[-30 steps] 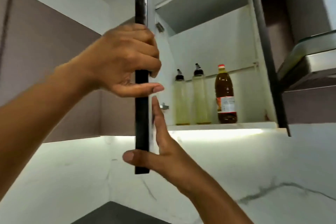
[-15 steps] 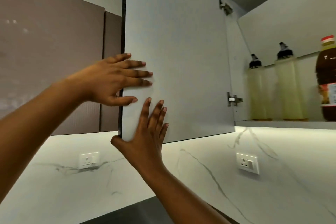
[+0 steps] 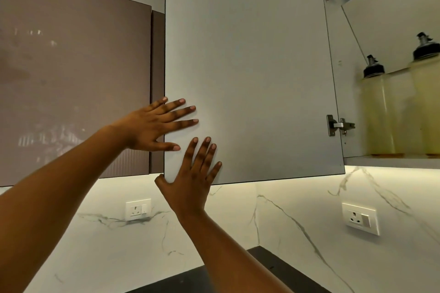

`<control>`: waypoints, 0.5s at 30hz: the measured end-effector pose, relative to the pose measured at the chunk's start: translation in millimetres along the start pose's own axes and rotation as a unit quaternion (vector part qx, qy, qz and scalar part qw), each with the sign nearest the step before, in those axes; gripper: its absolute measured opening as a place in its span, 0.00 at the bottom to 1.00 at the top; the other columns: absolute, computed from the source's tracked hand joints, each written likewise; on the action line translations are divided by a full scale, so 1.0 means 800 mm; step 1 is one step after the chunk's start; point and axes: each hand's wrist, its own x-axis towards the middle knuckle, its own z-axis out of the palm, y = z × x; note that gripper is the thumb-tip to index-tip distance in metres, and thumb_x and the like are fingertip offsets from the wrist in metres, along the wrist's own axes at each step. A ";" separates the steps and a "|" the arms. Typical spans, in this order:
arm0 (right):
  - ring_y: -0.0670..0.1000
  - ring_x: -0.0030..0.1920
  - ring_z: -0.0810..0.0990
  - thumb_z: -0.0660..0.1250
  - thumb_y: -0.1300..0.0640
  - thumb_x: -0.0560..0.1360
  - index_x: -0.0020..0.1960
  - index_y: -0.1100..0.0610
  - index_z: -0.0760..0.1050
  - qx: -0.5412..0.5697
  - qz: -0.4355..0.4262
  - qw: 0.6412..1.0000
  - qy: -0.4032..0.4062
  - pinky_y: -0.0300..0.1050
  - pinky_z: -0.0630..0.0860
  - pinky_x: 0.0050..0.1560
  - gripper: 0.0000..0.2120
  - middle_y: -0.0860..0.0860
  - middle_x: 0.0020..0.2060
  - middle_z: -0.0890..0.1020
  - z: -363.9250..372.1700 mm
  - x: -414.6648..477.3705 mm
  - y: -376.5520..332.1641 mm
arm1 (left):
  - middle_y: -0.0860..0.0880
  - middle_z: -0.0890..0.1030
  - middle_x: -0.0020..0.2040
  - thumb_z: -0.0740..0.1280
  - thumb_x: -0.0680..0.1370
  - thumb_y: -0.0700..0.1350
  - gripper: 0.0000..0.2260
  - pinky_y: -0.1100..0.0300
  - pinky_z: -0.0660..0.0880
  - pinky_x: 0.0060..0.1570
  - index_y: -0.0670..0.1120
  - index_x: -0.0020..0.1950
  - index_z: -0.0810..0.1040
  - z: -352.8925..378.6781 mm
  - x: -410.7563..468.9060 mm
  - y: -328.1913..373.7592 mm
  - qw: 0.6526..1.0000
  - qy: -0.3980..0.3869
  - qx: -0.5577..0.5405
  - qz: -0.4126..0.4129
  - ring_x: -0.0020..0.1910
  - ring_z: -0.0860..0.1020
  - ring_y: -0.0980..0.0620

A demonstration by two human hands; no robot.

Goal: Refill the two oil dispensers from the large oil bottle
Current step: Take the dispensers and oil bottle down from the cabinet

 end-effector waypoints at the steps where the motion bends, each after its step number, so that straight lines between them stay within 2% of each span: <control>1: 0.62 0.73 0.58 0.63 0.26 0.61 0.75 0.55 0.58 -0.003 -0.008 1.000 -0.005 0.65 0.59 0.68 0.52 0.59 0.74 0.60 0.001 0.001 0.003 | 0.49 0.38 0.78 0.39 0.75 0.70 0.34 0.48 0.32 0.73 0.56 0.78 0.39 0.000 0.000 0.000 1.000 0.004 -0.007 0.000 0.76 0.34 0.46; 2: 0.62 0.74 0.55 0.61 0.26 0.62 0.76 0.55 0.54 -0.005 -0.021 1.000 -0.014 0.65 0.56 0.69 0.52 0.59 0.74 0.57 0.001 0.001 0.009 | 0.49 0.38 0.78 0.39 0.75 0.69 0.34 0.48 0.33 0.73 0.55 0.78 0.40 -0.001 0.000 0.002 1.000 0.008 -0.014 -0.001 0.77 0.35 0.46; 5: 0.58 0.74 0.34 0.57 0.27 0.69 0.75 0.49 0.35 0.022 -0.096 0.993 -0.072 0.59 0.36 0.71 0.49 0.55 0.75 0.36 -0.009 0.003 0.034 | 0.50 0.42 0.79 0.38 0.74 0.69 0.35 0.48 0.38 0.75 0.56 0.78 0.44 -0.016 -0.001 0.011 0.999 0.016 -0.042 -0.024 0.78 0.40 0.47; 6: 0.56 0.74 0.31 0.57 0.29 0.70 0.74 0.48 0.33 0.043 -0.120 0.986 -0.103 0.56 0.34 0.71 0.47 0.53 0.74 0.33 -0.018 0.004 0.043 | 0.51 0.45 0.79 0.38 0.73 0.69 0.36 0.48 0.42 0.76 0.56 0.78 0.46 -0.024 -0.001 0.016 0.997 0.018 -0.062 -0.045 0.78 0.43 0.47; 7: 0.54 0.74 0.33 0.58 0.31 0.72 0.75 0.47 0.36 0.067 -0.138 0.980 -0.124 0.54 0.35 0.72 0.44 0.52 0.75 0.35 -0.032 0.007 0.054 | 0.52 0.50 0.79 0.40 0.72 0.70 0.37 0.47 0.48 0.76 0.56 0.78 0.50 -0.034 0.003 0.023 0.993 0.025 -0.087 -0.074 0.78 0.49 0.47; 8: 0.52 0.76 0.39 0.60 0.34 0.73 0.76 0.47 0.43 0.101 -0.143 0.975 -0.139 0.53 0.40 0.73 0.41 0.51 0.76 0.41 -0.049 0.010 0.065 | 0.51 0.56 0.78 0.42 0.73 0.70 0.36 0.47 0.56 0.74 0.55 0.78 0.56 -0.045 0.008 0.031 0.987 0.039 -0.111 -0.109 0.77 0.55 0.47; 10: 0.51 0.74 0.56 0.65 0.42 0.74 0.72 0.50 0.63 0.186 -0.106 0.969 -0.119 0.51 0.55 0.72 0.29 0.51 0.75 0.59 -0.090 0.021 0.091 | 0.50 0.69 0.73 0.51 0.76 0.67 0.30 0.47 0.67 0.65 0.54 0.73 0.67 -0.067 0.027 0.056 0.966 0.087 -0.156 -0.189 0.71 0.67 0.46; 11: 0.51 0.70 0.64 0.67 0.46 0.74 0.68 0.51 0.69 0.211 -0.080 0.970 -0.090 0.49 0.62 0.70 0.24 0.50 0.71 0.67 -0.113 0.027 0.108 | 0.50 0.74 0.69 0.55 0.77 0.65 0.26 0.47 0.70 0.60 0.54 0.71 0.70 -0.078 0.040 0.073 0.948 0.125 -0.195 -0.220 0.66 0.71 0.46; 13: 0.50 0.63 0.72 0.69 0.51 0.74 0.62 0.53 0.74 0.211 -0.041 0.976 -0.035 0.47 0.69 0.64 0.18 0.49 0.62 0.75 -0.161 0.042 0.153 | 0.52 0.79 0.60 0.60 0.78 0.63 0.20 0.51 0.73 0.52 0.55 0.65 0.74 -0.102 0.074 0.116 0.878 0.214 -0.346 -0.253 0.58 0.77 0.49; 15: 0.50 0.59 0.74 0.69 0.54 0.74 0.59 0.54 0.76 0.192 -0.001 0.981 0.001 0.44 0.71 0.59 0.14 0.49 0.57 0.78 -0.205 0.056 0.200 | 0.55 0.81 0.52 0.62 0.76 0.63 0.17 0.59 0.74 0.47 0.56 0.59 0.78 -0.128 0.112 0.161 0.771 0.267 -0.524 -0.242 0.50 0.79 0.55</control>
